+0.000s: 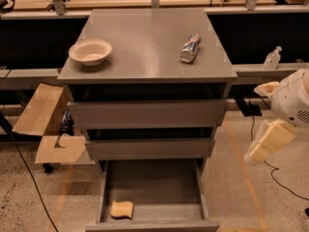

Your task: Pick sponge from bottom drawer and place on counter

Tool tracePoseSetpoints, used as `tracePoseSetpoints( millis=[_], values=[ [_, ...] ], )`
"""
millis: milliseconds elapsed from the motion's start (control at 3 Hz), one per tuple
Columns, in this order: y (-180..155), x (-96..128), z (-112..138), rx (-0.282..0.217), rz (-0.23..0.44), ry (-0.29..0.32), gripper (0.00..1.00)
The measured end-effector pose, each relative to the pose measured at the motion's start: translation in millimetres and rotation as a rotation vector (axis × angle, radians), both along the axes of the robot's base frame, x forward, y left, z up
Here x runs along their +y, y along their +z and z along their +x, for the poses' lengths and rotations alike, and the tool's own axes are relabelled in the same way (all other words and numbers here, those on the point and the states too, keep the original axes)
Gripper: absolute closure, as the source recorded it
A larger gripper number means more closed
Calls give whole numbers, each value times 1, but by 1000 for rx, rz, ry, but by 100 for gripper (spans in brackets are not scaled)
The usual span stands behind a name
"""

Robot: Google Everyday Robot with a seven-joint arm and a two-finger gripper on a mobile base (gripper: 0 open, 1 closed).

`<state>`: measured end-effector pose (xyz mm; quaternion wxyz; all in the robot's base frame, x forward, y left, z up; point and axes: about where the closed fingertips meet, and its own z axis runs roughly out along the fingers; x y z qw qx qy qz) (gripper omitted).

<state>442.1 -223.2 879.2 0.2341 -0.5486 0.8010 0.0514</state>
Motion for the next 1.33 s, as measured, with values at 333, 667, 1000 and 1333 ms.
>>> tracePoseSetpoints(
  millis=[333, 667, 1000, 1333],
  values=[
    [-44, 20, 12, 19, 29, -2, 0],
    [-84, 31, 23, 100, 58, -22, 0],
    [-84, 28, 20, 111, 30, -27, 0],
    [-103, 33, 18, 124, 16, -20, 0]
  ],
)
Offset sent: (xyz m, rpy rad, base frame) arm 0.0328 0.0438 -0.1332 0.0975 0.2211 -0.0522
